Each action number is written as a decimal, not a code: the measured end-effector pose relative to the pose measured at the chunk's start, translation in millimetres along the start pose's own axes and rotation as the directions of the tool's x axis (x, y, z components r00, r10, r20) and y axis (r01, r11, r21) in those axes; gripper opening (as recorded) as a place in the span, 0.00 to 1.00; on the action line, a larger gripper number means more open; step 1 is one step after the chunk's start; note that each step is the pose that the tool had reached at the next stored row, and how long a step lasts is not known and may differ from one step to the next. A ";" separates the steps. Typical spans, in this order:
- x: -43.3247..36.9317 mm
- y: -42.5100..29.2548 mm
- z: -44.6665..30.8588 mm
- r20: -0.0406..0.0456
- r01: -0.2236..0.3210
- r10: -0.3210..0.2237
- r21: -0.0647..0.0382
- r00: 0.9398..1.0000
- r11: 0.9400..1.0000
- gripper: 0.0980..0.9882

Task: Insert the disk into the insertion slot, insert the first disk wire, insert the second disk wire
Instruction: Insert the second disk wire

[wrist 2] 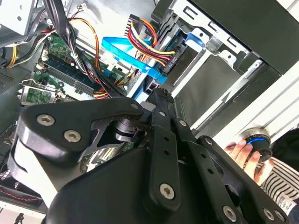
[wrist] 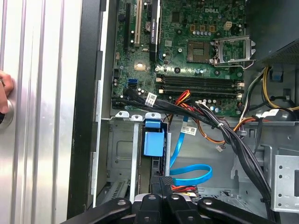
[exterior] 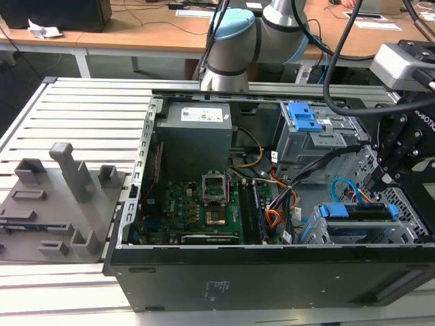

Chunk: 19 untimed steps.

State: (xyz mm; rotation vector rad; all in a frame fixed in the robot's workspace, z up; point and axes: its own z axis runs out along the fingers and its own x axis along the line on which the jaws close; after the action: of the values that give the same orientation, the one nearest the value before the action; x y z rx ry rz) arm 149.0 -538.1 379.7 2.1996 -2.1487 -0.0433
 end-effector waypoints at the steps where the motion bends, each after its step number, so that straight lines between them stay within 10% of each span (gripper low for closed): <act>1: 0.0 0.0 -0.2 0.000 0.000 0.000 0.000 1.000 1.000 0.01; 19: 10.1 7.8 6.6 0.011 0.001 -0.001 0.000 1.000 1.000 0.01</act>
State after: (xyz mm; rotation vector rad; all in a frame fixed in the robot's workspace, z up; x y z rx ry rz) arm 141.0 -548.5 373.9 2.2054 -2.1536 -0.0552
